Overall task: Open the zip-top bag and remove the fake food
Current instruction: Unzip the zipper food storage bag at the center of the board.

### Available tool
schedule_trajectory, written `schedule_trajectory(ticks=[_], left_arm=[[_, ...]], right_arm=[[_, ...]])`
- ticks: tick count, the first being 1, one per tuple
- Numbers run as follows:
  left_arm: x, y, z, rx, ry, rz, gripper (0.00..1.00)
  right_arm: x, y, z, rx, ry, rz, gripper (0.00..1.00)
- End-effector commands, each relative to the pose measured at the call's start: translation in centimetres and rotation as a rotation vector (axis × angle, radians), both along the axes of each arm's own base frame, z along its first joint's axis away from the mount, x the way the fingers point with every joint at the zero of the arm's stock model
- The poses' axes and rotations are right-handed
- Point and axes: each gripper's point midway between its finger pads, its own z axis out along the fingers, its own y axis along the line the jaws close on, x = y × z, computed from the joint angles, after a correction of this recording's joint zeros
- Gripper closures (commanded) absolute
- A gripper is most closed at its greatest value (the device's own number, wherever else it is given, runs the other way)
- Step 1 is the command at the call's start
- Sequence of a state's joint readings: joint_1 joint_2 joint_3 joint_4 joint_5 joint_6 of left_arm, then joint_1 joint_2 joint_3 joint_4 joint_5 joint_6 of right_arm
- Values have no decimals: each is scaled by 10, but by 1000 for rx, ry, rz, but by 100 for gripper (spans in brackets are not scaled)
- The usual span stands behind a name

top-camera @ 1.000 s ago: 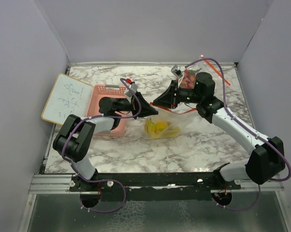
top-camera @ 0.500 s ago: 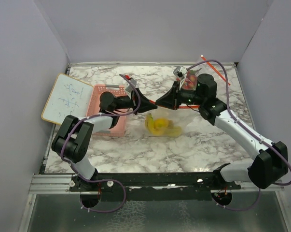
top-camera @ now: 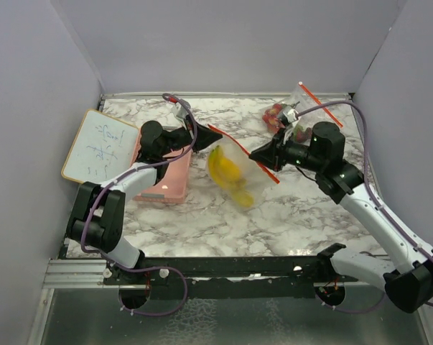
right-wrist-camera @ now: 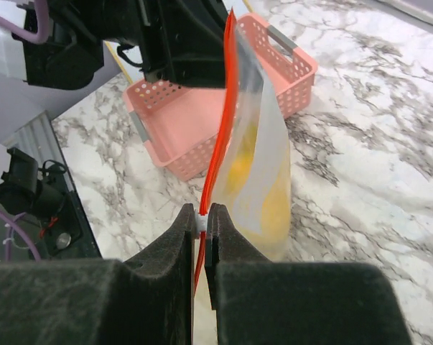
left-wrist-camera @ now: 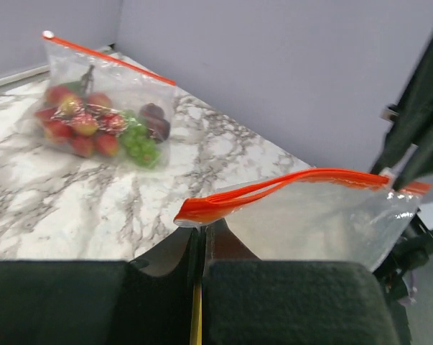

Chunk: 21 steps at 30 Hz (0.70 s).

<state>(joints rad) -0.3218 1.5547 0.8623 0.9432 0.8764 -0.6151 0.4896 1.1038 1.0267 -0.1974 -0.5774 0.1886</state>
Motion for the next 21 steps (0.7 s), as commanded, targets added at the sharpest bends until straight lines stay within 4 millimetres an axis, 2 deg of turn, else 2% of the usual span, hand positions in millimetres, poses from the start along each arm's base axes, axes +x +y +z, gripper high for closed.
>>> schedule_trajectory(ticks=[1, 4, 7, 10, 16, 17, 21], left_arm=[[52, 33, -4, 30, 72, 276, 100], [74, 45, -16, 48, 138, 372, 100], [83, 46, -19, 38, 162, 386, 100], [83, 40, -13, -12, 167, 353, 100], [70, 22, -6, -34, 135, 272, 100], [66, 18, -5, -18, 119, 260, 100], [47, 1, -6, 36, 68, 189, 100]], right_arm=[[-23, -26, -13, -60, 19, -73, 98], [-40, -41, -22, -65, 19, -108, 98], [-54, -53, -24, -66, 15, -131, 98], [-63, -56, -27, -67, 18, -123, 98], [-62, -52, -38, -72, 43, -104, 98], [-62, -51, -36, -68, 40, -97, 95], [-57, -49, -29, -65, 12, -95, 64]])
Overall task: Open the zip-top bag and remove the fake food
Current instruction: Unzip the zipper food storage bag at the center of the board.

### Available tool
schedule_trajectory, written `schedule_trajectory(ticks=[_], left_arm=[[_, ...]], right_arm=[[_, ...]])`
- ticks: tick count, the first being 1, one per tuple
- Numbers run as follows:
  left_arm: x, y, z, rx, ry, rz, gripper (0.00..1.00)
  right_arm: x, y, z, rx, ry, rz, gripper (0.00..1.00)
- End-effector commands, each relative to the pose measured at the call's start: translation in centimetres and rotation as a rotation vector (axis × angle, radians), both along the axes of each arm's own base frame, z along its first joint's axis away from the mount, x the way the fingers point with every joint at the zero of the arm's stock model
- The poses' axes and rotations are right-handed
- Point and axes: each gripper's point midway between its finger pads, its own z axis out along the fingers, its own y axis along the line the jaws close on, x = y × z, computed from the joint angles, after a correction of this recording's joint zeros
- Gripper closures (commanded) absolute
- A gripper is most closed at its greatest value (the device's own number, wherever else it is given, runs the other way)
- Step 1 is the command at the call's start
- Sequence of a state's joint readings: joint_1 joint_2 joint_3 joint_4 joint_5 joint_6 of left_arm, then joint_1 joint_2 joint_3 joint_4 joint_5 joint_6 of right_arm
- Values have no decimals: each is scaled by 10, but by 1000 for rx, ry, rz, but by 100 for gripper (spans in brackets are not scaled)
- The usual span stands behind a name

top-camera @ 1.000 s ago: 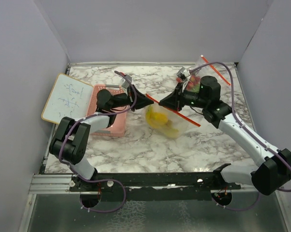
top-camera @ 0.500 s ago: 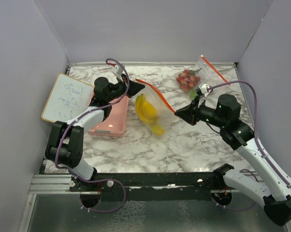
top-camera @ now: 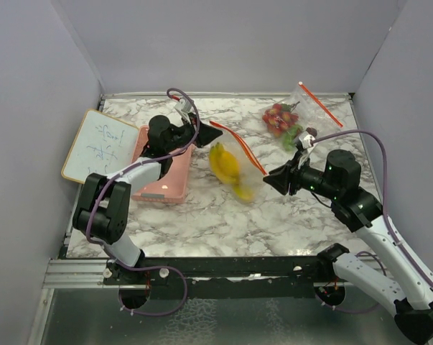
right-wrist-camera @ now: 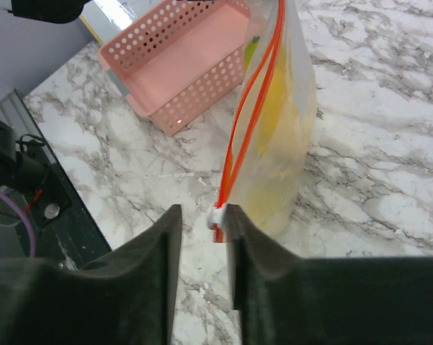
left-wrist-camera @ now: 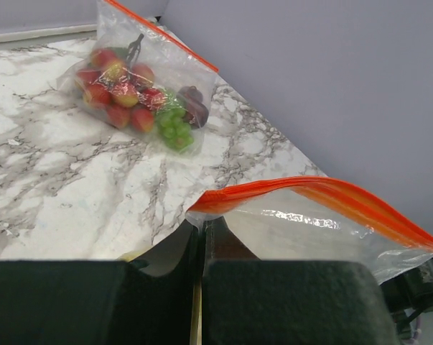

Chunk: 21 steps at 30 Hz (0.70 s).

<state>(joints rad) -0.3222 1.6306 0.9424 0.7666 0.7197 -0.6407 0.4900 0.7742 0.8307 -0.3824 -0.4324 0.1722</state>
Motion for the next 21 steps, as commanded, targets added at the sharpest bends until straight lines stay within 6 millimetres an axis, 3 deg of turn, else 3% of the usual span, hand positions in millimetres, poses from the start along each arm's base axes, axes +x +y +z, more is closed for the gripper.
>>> schedule_trajectory(ticks=[1, 5, 12, 21], left_arm=[[-2, -6, 21, 30, -138, 12, 100], [-27, -18, 17, 43, -183, -72, 100], [-68, -34, 12, 47, -252, -189, 100], [-85, -34, 14, 50, -291, -223, 100]], right_arm=[[-4, 4, 6, -6, -10, 36, 59], [12, 2, 14, -14, -21, -22, 51], [42, -3, 36, 16, -38, -155, 50], [72, -5, 34, -16, -34, -246, 51]])
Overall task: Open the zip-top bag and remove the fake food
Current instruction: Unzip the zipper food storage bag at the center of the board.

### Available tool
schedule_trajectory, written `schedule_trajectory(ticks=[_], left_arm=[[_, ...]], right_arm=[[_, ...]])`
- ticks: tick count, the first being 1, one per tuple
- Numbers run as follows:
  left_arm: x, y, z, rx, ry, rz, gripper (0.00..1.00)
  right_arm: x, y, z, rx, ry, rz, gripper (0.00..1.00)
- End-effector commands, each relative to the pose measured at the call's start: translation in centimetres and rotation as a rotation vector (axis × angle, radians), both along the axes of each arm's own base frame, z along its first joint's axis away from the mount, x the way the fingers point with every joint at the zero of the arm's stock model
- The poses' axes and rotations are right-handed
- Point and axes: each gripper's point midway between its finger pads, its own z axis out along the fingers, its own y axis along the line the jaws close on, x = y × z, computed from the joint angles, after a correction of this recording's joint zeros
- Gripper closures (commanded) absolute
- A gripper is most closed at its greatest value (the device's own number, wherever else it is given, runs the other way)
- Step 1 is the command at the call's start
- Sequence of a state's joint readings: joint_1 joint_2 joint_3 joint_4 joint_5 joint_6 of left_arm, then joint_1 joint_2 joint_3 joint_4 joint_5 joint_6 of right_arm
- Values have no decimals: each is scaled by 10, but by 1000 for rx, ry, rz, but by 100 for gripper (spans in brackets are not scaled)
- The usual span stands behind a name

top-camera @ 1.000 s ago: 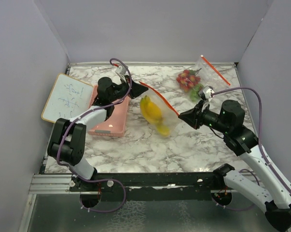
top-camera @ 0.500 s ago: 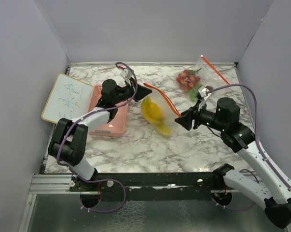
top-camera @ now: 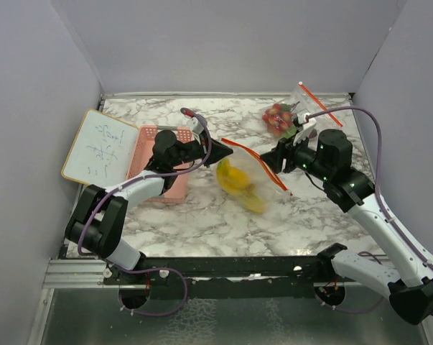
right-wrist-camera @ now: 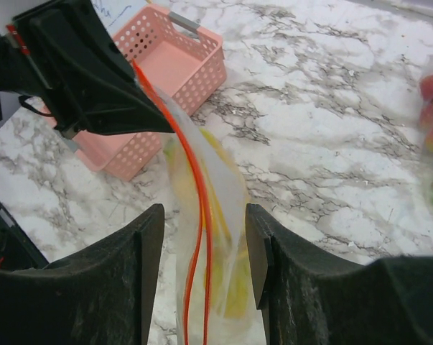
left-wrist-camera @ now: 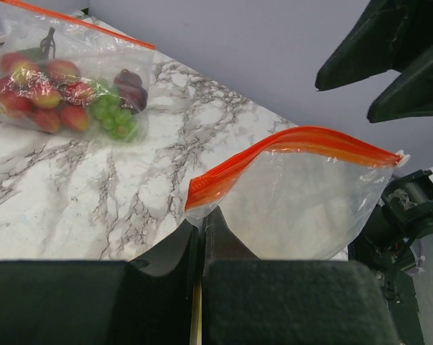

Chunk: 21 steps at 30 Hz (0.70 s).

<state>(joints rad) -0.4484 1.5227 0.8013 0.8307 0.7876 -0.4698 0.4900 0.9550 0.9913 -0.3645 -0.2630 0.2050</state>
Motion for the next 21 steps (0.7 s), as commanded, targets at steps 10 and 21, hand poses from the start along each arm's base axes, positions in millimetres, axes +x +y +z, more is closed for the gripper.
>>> schedule_trajectory(ticks=[10, 21], left_arm=[[-19, 1, 24, -23, -118, -51, 100], [-16, 2, 22, -7, -113, -41, 100]], right_arm=[[27, 0, -6, -24, -4, -73, 55], [9, 3, -10, -17, -11, -6, 55]])
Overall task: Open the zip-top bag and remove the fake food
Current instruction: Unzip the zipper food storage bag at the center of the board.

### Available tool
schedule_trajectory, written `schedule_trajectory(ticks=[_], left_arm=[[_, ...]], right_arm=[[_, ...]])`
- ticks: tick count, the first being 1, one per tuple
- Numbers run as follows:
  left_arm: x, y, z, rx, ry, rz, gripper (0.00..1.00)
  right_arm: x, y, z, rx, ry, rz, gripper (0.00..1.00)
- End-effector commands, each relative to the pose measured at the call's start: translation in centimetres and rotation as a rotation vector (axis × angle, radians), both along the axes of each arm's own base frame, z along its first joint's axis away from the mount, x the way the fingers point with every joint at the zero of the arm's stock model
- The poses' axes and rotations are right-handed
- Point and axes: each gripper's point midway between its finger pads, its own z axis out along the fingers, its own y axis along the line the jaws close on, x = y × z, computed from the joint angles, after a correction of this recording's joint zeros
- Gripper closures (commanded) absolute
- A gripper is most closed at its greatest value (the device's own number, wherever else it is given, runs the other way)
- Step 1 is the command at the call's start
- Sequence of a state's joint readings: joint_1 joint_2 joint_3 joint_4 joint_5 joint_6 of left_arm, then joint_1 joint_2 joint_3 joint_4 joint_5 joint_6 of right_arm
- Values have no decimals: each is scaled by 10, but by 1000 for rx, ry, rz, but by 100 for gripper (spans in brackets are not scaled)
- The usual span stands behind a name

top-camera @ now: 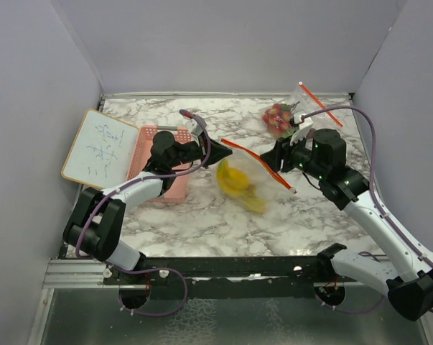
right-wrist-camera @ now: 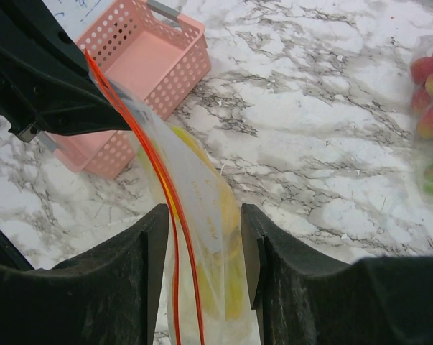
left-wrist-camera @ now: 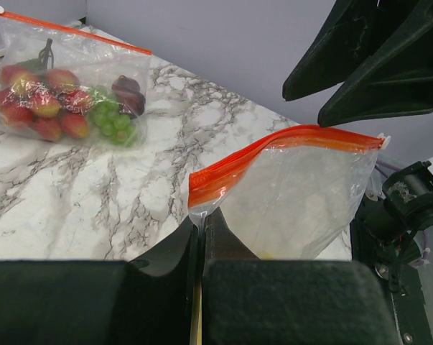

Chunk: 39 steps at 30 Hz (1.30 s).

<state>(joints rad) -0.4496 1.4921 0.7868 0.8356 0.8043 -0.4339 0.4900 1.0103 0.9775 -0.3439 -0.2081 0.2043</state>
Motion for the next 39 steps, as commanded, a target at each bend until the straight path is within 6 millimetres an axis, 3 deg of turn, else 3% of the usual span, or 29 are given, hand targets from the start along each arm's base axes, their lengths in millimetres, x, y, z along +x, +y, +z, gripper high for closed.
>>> schedule_trajectory(ticks=[1, 10, 19, 29, 39], left_arm=[[-8, 0, 16, -12, -59, -25, 100], [-9, -1, 21, -17, -68, -28, 100], [-10, 0, 17, -13, -65, -30, 100], [-14, 0, 17, -11, -63, -45, 100], [-14, 0, 18, -11, -68, -47, 100]], right_arm=[[-9, 5, 8, 17, -41, 54, 55], [-8, 3, -19, -19, 11, 44, 55], [-3, -4, 10, 0, -44, -8, 56], [3, 0, 16, 2, -35, -7, 55], [-4, -1, -14, -20, 9, 10, 54]])
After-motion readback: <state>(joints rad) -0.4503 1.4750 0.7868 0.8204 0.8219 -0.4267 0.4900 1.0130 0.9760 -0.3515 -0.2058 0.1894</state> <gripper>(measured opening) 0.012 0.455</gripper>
